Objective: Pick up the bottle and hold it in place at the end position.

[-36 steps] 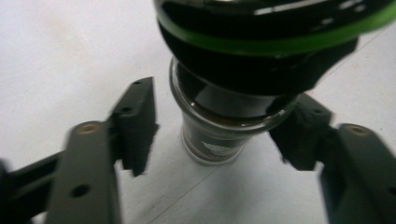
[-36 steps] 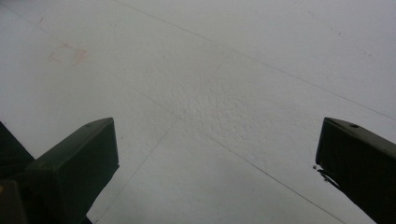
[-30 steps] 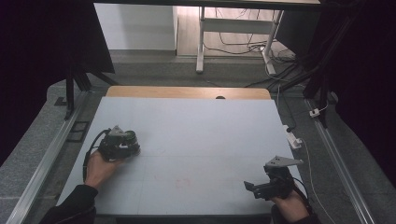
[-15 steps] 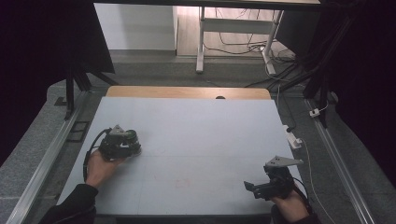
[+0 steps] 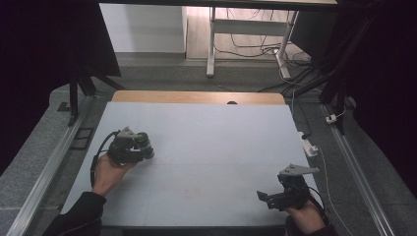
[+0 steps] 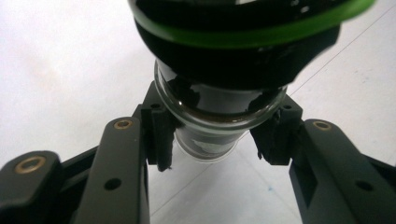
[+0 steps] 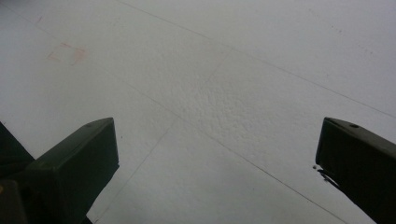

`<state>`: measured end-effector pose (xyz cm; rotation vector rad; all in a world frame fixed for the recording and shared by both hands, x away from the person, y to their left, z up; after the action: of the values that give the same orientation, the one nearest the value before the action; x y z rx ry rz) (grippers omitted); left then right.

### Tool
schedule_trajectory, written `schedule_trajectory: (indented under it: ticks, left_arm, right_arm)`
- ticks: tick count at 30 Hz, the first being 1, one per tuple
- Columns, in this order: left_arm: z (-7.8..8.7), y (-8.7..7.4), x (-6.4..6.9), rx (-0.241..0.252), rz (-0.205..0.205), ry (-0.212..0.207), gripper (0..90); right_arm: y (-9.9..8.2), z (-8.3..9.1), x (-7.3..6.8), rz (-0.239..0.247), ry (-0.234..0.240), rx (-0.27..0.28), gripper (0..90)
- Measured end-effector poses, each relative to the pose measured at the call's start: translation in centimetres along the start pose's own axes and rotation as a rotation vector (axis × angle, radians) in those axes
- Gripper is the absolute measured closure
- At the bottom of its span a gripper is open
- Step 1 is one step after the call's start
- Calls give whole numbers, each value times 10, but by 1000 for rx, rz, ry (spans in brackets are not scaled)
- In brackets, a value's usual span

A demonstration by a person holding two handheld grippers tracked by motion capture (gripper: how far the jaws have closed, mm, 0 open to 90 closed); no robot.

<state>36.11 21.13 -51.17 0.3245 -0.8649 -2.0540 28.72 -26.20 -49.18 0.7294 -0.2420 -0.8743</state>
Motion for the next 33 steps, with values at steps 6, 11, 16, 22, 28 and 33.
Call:
schedule_trajectory:
  ticks: [6, 11, 16, 22, 28, 33]
  left_arm:
    - [0, 13, 10, 5, -5, -22, 536]
    - [-2, 22, 17, 13, -15, -34, 536]
    - [-5, 32, 24, 17, -21, -55, 536]
    - [-11, 46, 36, 19, -43, -83, 536]
    - [-18, 60, 47, 23, -61, -100, 536]
    - [-27, 69, 56, 15, -84, -112, 536]
  right_arm:
    - [0, 0, 0, -3, 1, 0, 0]
    - [0, 0, 0, -6, 1, 2, 0]
    - [0, 1, 1, -7, 0, 3, 0]
    - [0, 1, 1, -9, 1, 5, 0]
    - [0, 1, 1, -12, 3, 7, 0]
    - [0, 1, 1, -12, 4, 6, 0]
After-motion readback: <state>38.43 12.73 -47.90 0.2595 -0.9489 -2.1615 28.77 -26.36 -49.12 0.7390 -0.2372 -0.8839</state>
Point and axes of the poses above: each handheld gripper's, and its own axes: z roughly backward along the jaws, y roughly out of its top, x roughly to its right, the point moved 4 cm from there along -z, roughly forward along the jaws, and after that the axes turned 1 degree about -x, right-handed, at the moved point
